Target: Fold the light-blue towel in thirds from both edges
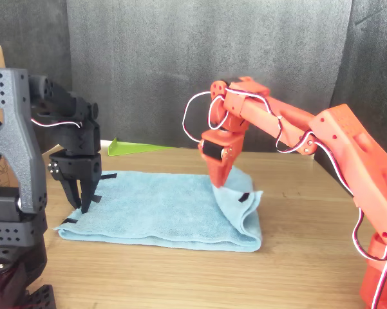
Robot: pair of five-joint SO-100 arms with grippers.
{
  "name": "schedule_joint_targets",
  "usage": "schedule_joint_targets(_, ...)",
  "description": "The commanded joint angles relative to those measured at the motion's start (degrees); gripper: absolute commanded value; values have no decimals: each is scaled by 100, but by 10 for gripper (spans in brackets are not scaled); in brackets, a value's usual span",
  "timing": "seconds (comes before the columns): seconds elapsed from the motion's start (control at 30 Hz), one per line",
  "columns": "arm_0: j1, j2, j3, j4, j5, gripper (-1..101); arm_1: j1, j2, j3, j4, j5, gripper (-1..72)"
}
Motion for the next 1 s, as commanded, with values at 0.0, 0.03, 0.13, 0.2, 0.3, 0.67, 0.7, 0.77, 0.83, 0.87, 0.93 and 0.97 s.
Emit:
schedule_joint_targets(0.0,53,132,35,53,62,10,211,44,-246,35,114,-1)
schedule_joint_targets(0.03,53,132,44,44,62,9,220,9,-299,35,97,2)
schedule_joint_targets(0.13,53,141,44,44,53,9,281,-97,-501,35,70,26)
schedule_joint_targets(0.2,53,141,53,44,53,9,360,-141,-624,35,26,55)
schedule_joint_targets(0.3,53,141,53,44,53,9,510,-149,-782,26,-70,195)
schedule_joint_targets(0.67,35,176,79,35,35,5,387,255,-800,26,18,247)
schedule_joint_targets(0.7,18,185,79,26,18,3,211,316,-650,26,88,240)
schedule_joint_targets(0.77,-18,211,79,26,18,0,-193,457,-272,26,149,226)
schedule_joint_targets(0.83,-53,281,79,18,0,-1,-598,589,35,26,202,216)
schedule_joint_targets(0.87,-70,343,79,18,0,-1,-791,650,167,26,211,214)
schedule_joint_targets(0.93,-149,466,44,88,-9,-1,-1107,791,369,26,211,218)
schedule_joint_targets(0.97,-211,563,18,149,-18,-1,-1222,853,448,26,202,218)
